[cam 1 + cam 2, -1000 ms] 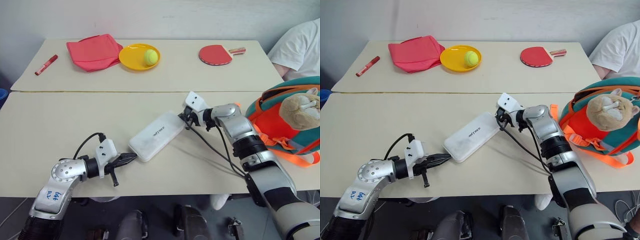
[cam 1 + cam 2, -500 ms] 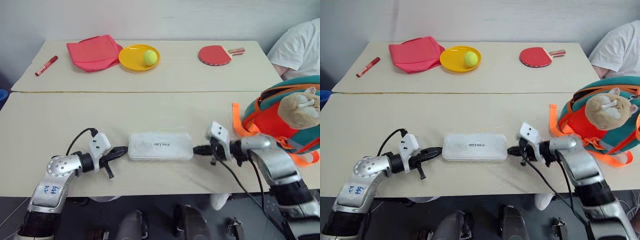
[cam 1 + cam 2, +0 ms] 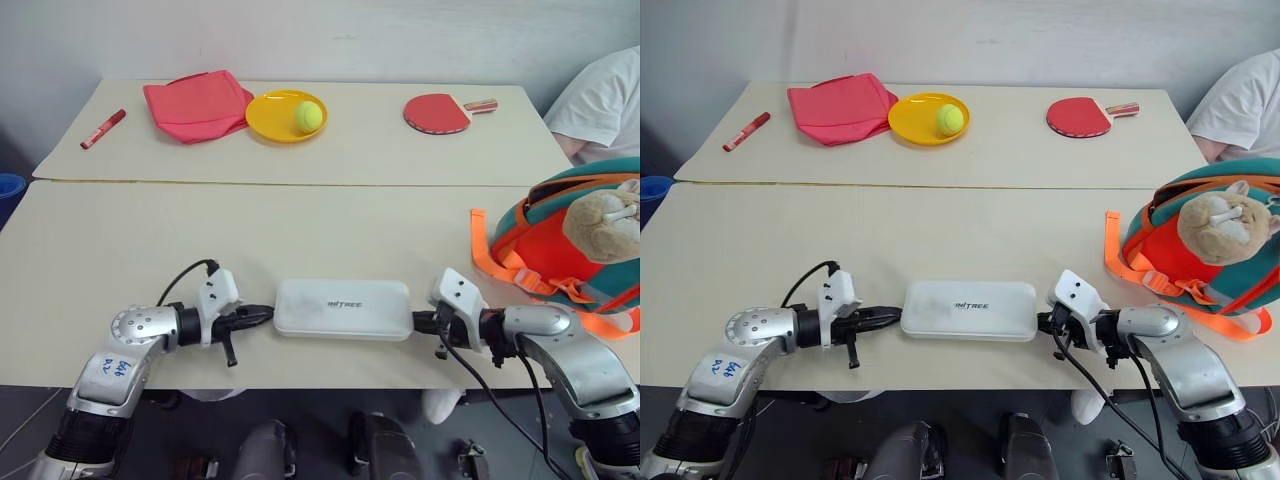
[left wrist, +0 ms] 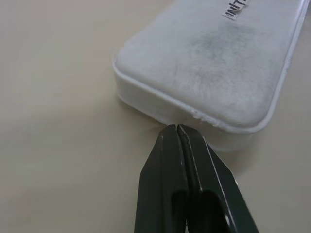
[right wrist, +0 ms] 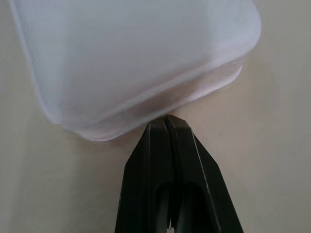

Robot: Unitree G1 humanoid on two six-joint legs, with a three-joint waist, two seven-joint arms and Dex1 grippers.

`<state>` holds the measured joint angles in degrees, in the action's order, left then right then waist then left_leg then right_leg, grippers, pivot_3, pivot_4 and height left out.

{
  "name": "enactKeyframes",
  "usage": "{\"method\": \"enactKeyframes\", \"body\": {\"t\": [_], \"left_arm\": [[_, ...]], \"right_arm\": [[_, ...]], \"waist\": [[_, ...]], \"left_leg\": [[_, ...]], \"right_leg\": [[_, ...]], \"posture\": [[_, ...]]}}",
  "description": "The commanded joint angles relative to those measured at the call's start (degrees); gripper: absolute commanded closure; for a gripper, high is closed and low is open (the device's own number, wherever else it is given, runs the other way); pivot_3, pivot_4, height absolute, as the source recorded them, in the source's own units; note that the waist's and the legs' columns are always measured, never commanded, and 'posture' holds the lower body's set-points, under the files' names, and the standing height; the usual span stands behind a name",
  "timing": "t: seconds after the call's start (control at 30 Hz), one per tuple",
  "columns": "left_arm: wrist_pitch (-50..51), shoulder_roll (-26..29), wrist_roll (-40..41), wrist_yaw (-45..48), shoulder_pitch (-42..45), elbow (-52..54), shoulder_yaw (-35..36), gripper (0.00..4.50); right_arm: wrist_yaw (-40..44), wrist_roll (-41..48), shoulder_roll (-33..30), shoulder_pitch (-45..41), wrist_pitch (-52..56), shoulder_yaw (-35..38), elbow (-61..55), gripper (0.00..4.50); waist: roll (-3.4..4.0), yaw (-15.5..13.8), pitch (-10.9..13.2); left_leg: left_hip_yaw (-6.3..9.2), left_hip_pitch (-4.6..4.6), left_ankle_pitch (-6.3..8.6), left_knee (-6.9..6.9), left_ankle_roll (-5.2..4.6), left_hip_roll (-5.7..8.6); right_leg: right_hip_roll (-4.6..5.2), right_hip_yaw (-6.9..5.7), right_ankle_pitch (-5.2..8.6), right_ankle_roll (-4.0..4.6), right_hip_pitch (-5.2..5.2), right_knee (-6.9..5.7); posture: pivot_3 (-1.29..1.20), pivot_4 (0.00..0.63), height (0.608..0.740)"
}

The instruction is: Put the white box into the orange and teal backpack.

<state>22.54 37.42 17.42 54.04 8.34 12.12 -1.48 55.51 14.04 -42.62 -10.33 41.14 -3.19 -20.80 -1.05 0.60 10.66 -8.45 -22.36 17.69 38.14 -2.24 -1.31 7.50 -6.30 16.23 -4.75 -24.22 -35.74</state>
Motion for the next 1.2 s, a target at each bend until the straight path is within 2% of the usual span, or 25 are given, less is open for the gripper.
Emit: {"method": "enactKeyframes", "body": {"t": [0.03,0.17,0.4,0.5,0.6,0.73,0.8,0.9,0.97,1.07,1.13,1.2], "left_arm": [[1.3,-0.05,2.78,2.34,0.04,4.83,-2.05,4.46],[3.77,-0.82,3.81,0.08,0.06,5.15,-0.69,4.46],[4.98,4.82,5.61,3.58,-1.57,3.49,3.16,4.46],[9.98,7.06,8.66,4.82,-1.3,2.81,4.79,3.87],[20.16,7.59,15.15,4.32,0.79,2.0,7.12,2.95],[43.83,8.3,26.21,1.46,6.93,-1.19,9.54,1.7],[52.37,8.66,28.71,0.23,9.49,-3.02,9.32,1.06],[63.99,5.57,30.39,-4.23,13.81,-7.34,10.92,0.17],[68.59,4.46,32.5,-4.48,14.42,-7.29,11.12,0.02],[69.96,-1.48,35.66,-14.78,14.71,-10.79,11.96,0.02],[69.96,-2.61,38.42,-20.1,15.29,-13.83,11.13,0.02],[69.96,-1.48,43.39,-22.14,16.06,-15.46,8.09,0.02]], "right_arm": [[-0.76,-1.2,-2.18,1.02,-2.55,0.31,1.21,4.5],[0.69,-2.91,-6.59,3.44,-6.32,-0.51,2.91,4.5],[1.65,-3.26,-14.13,9.79,-10.29,3.57,4.17,4.5],[2.32,-1.86,-15.84,13.59,-11.07,7.21,4.34,4.5],[2.91,-1.22,-16.47,16.02,-12.7,9.96,5.19,4.5],[2.45,-1.12,-15.68,16.34,-14.39,11.57,6.27,4.5],[2.45,-1.17,-15.55,16.14,-15.12,11.5,6.65,4.5],[2.51,-1.42,-15.3,15.31,-16.38,10.67,7.19,4.5],[2.71,-1.55,-15.05,14.35,-17.24,9.77,7.61,4.5],[2.2,-2.14,-13.77,11.57,-16.57,6.51,7.77,4.5],[0.95,-3.04,-13.19,10.16,-14.54,4.94,7.56,4.5],[-0.74,-4.28,-12.47,8.6,-12.68,3.77,7.68,4.5]], "waist": [[0.0,-0.35,0.0],[0.0,-0.78,0.0],[-0.01,-1.49,-0.01],[-0.02,-2.2,-0.02],[-0.04,-2.38,-0.02],[-0.05,-2.17,-0.03],[-0.05,-1.95,-0.03],[-0.06,-1.96,-0.03],[-0.09,-1.92,-0.03],[-0.11,-1.81,-0.04],[-0.28,-1.83,-0.15],[-0.34,-1.8,-0.22]], "left_leg": [[0.0,0.0,0.0,0.01,0.0,0.0],[0.01,0.02,0.0,0.01,-0.01,0.0],[0.19,0.26,0.12,0.02,-0.05,-0.02],[0.22,0.27,0.2,0.03,-0.04,-0.03],[0.32,0.25,0.26,0.05,0.02,0.01],[0.42,0.24,0.23,0.07,-0.02,0.03],[0.42,0.25,0.17,0.08,-0.11,0.04],[0.4,0.25,0.12,0.09,-0.16,0.04],[0.39,0.24,0.11,0.12,-0.17,0.05],[0.36,0.28,0.11,0.12,-0.15,0.06],[0.38,0.36,0.1,0.14,-0.1,0.04],[0.4,0.48,0.12,0.12,0.1,0.02]], "right_leg": [[0.0,0.01,0.0,0.0,0.0,0.0],[0.01,-0.01,0.0,0.0,0.01,0.0],[0.02,-0.22,0.0,0.0,0.46,0.25],[0.04,-0.23,-0.01,-0.01,0.53,0.35],[0.12,-0.3,-0.04,-0.07,0.62,0.44],[0.12,-0.37,-0.08,-0.14,0.71,0.48],[0.08,-0.38,-0.08,-0.15,0.72,0.47],[0.0,-0.39,-0.08,-0.15,0.73,0.47],[-0.01,-0.39,-0.09,-0.16,0.73,0.44],[0.02,-0.33,-0.09,-0.17,0.74,0.4],[0.03,-0.3,-0.09,-0.16,0.79,0.35],[0.02,-0.29,-0.09,-0.16,0.86,0.3]], "posture": [[0.0,0.15,0.74],[0.0,0.15,0.74],[0.0,0.15,0.74],[0.0,0.15,0.74],[0.0,0.15,0.74],[0.0,0.15,0.74],[0.0,0.15,0.74],[0.0,0.15,0.74],[0.0,0.15,0.74],[0.0,0.15,0.74],[0.0,0.15,0.74],[0.0,0.15,0.74]]}}
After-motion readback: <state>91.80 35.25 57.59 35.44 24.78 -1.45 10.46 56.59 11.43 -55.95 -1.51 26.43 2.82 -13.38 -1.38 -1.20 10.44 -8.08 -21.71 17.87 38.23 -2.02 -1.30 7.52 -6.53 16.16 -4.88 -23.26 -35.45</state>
